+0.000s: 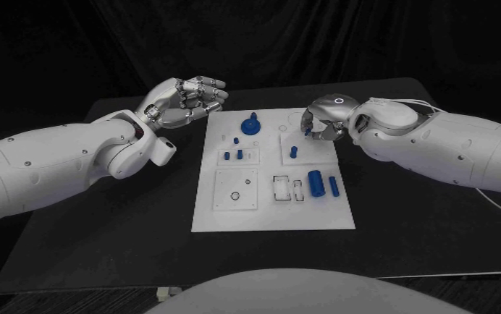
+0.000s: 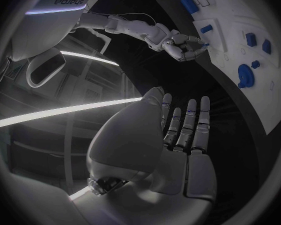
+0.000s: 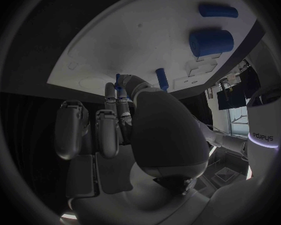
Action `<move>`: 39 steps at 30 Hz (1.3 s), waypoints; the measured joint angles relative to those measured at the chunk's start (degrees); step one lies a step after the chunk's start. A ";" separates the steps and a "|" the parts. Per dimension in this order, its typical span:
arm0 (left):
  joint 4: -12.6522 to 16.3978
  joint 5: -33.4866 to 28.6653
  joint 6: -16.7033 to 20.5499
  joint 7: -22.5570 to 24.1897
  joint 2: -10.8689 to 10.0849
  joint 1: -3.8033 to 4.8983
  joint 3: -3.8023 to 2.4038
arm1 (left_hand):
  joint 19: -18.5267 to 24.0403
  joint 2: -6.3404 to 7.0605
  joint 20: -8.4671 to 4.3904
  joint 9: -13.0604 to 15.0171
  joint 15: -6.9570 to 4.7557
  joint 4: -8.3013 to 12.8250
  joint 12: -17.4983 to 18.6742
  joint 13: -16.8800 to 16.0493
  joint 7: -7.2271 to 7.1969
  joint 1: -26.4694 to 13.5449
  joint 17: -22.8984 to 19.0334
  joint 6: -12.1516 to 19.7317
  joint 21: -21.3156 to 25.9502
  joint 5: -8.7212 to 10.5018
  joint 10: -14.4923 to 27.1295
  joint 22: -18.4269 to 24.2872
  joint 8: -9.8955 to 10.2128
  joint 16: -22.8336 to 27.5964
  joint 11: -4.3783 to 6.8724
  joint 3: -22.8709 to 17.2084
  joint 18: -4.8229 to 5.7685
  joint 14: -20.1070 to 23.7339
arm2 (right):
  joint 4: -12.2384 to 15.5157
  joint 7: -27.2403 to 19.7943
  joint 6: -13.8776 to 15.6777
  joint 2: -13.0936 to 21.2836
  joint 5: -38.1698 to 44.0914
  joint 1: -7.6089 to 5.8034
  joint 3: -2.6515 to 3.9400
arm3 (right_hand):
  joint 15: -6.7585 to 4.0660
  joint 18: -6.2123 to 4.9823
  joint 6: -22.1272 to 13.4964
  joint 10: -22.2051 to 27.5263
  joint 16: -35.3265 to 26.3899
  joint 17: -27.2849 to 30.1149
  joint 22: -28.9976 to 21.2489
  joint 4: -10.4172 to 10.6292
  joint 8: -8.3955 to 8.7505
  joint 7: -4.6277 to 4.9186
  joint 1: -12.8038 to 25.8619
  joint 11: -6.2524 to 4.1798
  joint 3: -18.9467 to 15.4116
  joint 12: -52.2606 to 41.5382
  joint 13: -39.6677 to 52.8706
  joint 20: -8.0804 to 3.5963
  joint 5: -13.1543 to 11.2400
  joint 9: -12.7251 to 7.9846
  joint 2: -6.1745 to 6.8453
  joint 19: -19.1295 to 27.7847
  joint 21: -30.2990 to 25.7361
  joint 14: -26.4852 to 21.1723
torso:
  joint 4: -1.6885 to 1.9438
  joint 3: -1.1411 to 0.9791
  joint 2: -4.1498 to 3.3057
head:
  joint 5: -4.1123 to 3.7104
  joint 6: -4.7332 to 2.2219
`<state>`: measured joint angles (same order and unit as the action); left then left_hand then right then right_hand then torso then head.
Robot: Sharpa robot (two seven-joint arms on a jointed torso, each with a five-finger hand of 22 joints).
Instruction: Assemble the parts on the task board
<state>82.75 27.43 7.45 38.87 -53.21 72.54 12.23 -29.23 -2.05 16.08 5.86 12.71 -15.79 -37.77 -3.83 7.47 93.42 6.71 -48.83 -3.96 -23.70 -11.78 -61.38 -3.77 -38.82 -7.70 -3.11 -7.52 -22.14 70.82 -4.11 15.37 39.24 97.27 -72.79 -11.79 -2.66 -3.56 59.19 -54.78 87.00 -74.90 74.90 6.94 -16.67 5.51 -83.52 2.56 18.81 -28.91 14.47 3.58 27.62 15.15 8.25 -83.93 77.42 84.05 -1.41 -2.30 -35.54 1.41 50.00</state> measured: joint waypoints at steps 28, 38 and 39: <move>-0.54 -0.01 -0.67 0.01 0.37 -0.24 0.00 | 0.00 0.00 0.00 -0.05 0.19 -0.17 -0.56 -0.01 0.21 0.00 -0.94 0.21 0.00 0.01 0.41 0.00 0.00 0.00 -0.41 -0.16 0.00 0.64 | 14.34 0.54 -1.07 0.51 0.00 -4.06 0.00 | 0.44 0.00 -1.08 -0.41 -0.25 0.00 0.03 -0.39 0.48 0.78 -0.02 0.42 0.39 0.00 -0.12 0.00 -0.87 0.28 0.05 0.00 -0.23 0.01 | 0.00 0.02 0.00 | 1.67 0.00; -0.50 -0.02 -0.63 0.01 -0.25 -0.25 0.00 | 0.00 0.00 0.00 -0.10 0.20 -0.30 -0.82 -0.01 0.21 0.00 -1.20 0.21 0.00 0.01 0.41 0.00 0.00 0.00 -0.41 -0.03 0.00 1.05 | 15.56 0.85 -5.06 -4.50 0.01 -4.06 0.00 | 0.64 0.00 -1.35 -0.40 -0.25 0.00 0.02 -0.71 0.82 0.93 -0.02 0.42 0.71 0.36 -0.31 0.42 -1.09 0.24 0.05 0.00 -0.45 -0.19 | 0.01 0.03 0.01 | 4.47 0.00; -0.49 -0.02 -0.62 0.01 -0.32 -0.25 0.00 | 0.00 0.00 0.00 -0.10 0.19 -0.34 -0.82 -0.01 0.21 0.00 -1.22 0.21 0.00 0.01 0.41 0.00 0.00 0.00 -0.41 0.01 0.00 1.05 | 15.52 0.89 -5.54 -4.92 0.01 -4.05 0.00 | 0.64 0.00 -1.35 -0.40 -0.47 0.00 0.02 -0.71 1.04 0.94 -0.02 0.42 0.71 0.67 -0.31 0.42 -1.09 0.24 0.05 0.00 -0.67 -0.19 | 0.01 0.03 0.01 | 4.78 0.00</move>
<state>82.26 27.41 6.83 38.88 -53.52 72.29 12.24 -29.23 -2.05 16.07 5.76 12.90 -16.13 -38.60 -3.84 7.68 93.42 5.49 -48.63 -3.96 -23.69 -11.37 -61.39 -3.77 -38.81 -8.11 -3.10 -7.52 -21.09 86.34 -3.22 9.83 34.32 97.28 -76.83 -11.79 -2.03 -3.56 57.84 -55.18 86.53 -74.90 74.93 6.23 -15.63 6.44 -83.54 2.98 19.52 -28.24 14.15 4.00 26.53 15.39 8.30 -83.92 76.75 83.86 -1.40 -2.27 -35.53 6.19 50.00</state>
